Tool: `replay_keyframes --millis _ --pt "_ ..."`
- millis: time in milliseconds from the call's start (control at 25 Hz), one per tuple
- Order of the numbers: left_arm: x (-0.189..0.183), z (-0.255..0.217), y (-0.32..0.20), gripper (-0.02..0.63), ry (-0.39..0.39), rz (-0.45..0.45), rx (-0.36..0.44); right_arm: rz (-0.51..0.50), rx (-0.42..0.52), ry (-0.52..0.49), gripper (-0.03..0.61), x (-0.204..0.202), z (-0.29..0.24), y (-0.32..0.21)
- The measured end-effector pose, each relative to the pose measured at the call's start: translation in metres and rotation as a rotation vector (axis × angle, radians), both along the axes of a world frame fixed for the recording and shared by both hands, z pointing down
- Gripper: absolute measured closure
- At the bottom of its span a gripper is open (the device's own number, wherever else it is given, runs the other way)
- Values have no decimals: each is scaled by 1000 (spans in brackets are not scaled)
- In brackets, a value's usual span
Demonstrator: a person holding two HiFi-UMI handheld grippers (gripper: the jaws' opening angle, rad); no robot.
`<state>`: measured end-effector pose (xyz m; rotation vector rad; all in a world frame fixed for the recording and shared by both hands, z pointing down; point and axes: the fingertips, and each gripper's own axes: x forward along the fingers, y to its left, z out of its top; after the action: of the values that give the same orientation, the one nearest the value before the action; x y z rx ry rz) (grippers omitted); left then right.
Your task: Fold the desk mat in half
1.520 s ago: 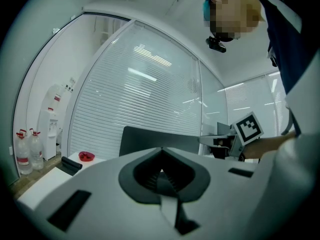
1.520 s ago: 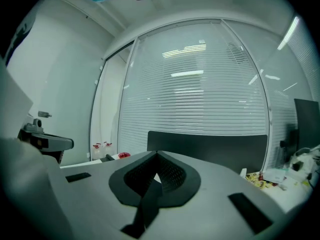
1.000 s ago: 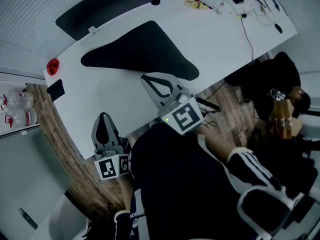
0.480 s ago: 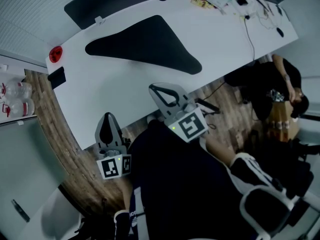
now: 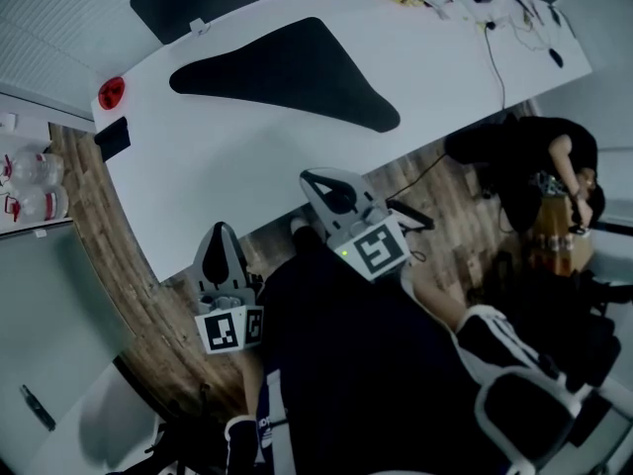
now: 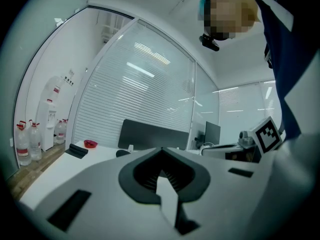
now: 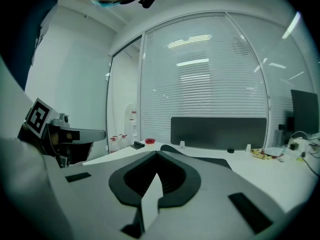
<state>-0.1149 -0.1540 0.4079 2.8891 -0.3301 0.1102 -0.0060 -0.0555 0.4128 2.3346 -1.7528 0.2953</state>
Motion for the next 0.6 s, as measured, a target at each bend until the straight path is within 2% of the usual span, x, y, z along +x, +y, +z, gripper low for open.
replay_keyframes --millis 120,320,600 --pt "-4 2 7 611 -14 11 -1 8 -24 -14 575 -8 7 8" --pt "-9 -1 18 611 20 23 -8 15 -38 -36 575 -19 15 19" --pt "-17 6 24 611 -14 12 -20 19 -49 -42 575 -27 21 28"
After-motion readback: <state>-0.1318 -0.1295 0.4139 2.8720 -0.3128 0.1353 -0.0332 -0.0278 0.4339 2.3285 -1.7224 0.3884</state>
